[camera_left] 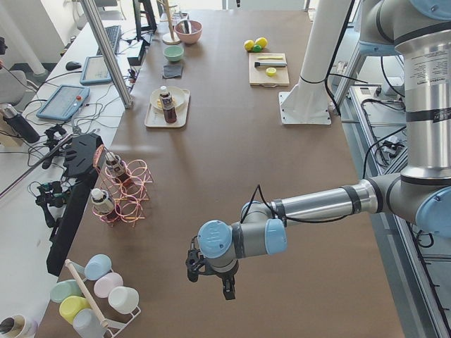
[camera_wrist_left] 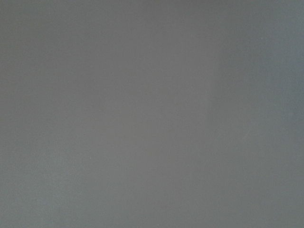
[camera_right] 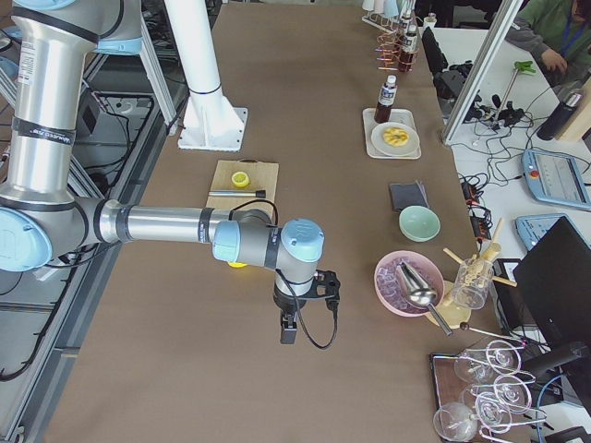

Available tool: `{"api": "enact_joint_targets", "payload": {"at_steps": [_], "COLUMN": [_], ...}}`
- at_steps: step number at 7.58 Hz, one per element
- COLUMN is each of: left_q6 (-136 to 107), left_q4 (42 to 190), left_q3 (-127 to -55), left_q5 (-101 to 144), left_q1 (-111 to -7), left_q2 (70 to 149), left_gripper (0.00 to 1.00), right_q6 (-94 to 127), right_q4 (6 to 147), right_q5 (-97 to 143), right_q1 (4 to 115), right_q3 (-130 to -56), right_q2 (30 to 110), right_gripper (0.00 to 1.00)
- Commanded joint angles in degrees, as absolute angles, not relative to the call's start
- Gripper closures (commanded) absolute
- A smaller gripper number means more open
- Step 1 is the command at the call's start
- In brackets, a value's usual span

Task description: Place tea on tray

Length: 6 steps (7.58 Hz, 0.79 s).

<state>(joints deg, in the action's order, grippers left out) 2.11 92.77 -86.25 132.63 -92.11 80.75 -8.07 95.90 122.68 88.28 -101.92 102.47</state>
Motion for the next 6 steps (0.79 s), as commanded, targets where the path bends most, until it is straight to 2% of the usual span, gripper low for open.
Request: {"api": "enact_joint_targets", "payload": {"at_steps": [1,6], "left_q6": [2.1,2.1], "left_q4": [92.5,92.5], "left_q3": [-86.2,-86.2], "left_q5": [132.6,132.6], "left_q1": [-92.1,-92.0], "left_q2": [80.6,80.3], "left_gripper": [0.02,0.02], "right_q6": [-7.9,-8.1], "right_q4": [96.3,96.2], "right_q5": [123.0,128.6], "right_q1": [88.3,88.3], "right_q3": [-102.7,-102.0], "right_q2": [102.7,102.4], "right_gripper": [0.00,0.00]}}
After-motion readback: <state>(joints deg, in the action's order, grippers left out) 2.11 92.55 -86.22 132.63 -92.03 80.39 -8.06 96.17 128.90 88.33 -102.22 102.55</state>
